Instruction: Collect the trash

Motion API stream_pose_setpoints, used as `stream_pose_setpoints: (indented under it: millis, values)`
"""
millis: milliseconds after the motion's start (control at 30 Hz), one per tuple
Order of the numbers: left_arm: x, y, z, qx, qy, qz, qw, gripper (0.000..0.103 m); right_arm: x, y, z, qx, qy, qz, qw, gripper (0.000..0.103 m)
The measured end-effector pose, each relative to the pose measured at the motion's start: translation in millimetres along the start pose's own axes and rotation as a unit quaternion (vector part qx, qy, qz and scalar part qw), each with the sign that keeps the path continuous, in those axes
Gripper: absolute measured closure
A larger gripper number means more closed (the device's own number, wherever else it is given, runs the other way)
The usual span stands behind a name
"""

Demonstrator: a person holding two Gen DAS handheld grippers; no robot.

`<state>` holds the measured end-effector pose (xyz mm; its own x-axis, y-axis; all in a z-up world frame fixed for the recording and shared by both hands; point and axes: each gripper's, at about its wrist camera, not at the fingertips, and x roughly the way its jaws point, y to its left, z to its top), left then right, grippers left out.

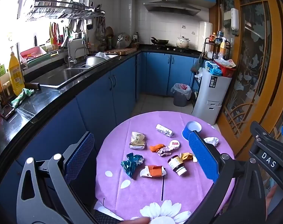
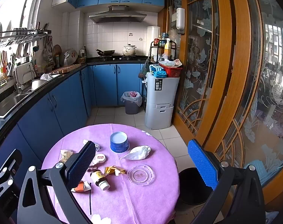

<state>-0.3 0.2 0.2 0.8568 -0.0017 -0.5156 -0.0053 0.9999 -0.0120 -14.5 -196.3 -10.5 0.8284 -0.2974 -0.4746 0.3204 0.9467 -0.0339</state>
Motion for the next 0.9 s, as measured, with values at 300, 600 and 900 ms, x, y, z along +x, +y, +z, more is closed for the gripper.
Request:
stream_pose_setpoints:
  millis: [300, 600, 900]
  values:
    - [13.9, -23.3, 4.1, 0.019, 0.013, 0.005, 0.9997, 0.003, -0.6, -0.1, -0.1, 0.001, -0.001, 0.001, 1.000, 0.006]
    - [-6.1, -5.2, 2.0, -0.003, -0.005, -0.007, 1.0000, 0.003, -0.7, 1.5, 0.0, -0.001, -0.002, 0.000, 1.000, 0.006]
    - [-4.6, -2.8, 1.5, -0.003, -0.006, -0.008, 0.9999, 0.003, -1.1, 2.1, -0.2, -0.002, -0.002, 0.001, 1.000, 0.006]
